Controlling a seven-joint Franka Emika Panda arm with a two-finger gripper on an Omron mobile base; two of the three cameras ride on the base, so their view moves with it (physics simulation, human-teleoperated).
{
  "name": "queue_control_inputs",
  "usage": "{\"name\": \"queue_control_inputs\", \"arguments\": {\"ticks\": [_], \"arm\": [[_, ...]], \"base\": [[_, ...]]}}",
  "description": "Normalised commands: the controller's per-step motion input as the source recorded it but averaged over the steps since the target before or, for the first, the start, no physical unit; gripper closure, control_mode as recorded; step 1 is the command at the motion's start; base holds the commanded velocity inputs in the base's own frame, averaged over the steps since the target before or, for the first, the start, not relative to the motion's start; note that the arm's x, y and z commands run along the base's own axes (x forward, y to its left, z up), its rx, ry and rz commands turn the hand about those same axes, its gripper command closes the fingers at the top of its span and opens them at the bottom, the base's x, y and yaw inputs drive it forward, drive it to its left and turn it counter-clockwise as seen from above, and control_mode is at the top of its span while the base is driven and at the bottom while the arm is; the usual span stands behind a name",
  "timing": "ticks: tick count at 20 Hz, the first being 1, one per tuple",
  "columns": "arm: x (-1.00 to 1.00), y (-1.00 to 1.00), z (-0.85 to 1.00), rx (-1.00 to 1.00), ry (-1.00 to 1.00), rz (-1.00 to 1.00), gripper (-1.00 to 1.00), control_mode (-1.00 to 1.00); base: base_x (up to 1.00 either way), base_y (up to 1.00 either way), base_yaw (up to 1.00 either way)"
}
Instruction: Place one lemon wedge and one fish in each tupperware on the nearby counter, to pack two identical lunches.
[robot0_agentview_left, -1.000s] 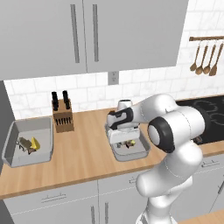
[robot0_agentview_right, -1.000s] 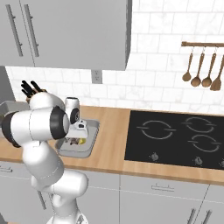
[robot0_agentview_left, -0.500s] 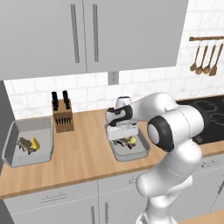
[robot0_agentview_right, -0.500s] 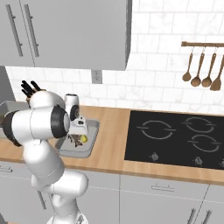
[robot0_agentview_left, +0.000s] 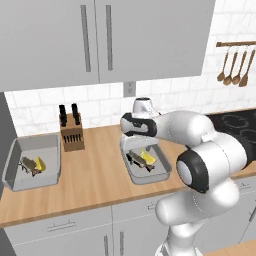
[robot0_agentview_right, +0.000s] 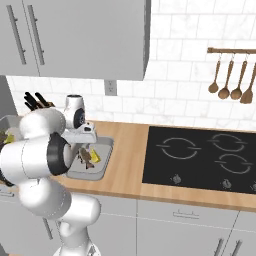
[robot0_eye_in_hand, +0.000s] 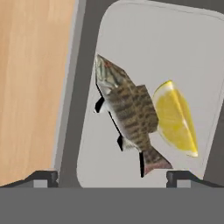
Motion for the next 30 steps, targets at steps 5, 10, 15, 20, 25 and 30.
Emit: {"name": "queue_control_inputs", "arguments": {"ticks": [5,10,15,20,25,30], "arm": [[-0.95,-0.08,0.63,0.0,-0.09,-0.07,-1.0,-1.0],[-1.0,-0.2,0.31,0.02,-0.03,-0.09,-1.0,-1.0],[-0.59,-0.34,0.56,0.0,0.0,-0.11,-1.0,-1.0],[-0.28,-0.3,0.74,0.0,0.0,-0.09,-1.0,-1.0],[-0.6,-0.07,0.48,0.0,-0.05,-0.03,-1.0,-1.0],[-0.55,0.0,0.35,-0.03,-0.17,0.0,-1.0,-1.0]], "base": [[0.0,0.0,0.0],[0.0,0.0,0.0],[0.0,0.0,0.0],[0.0,0.0,0.0],[0.0,0.0,0.0],[0.0,0.0,0.0]]}}
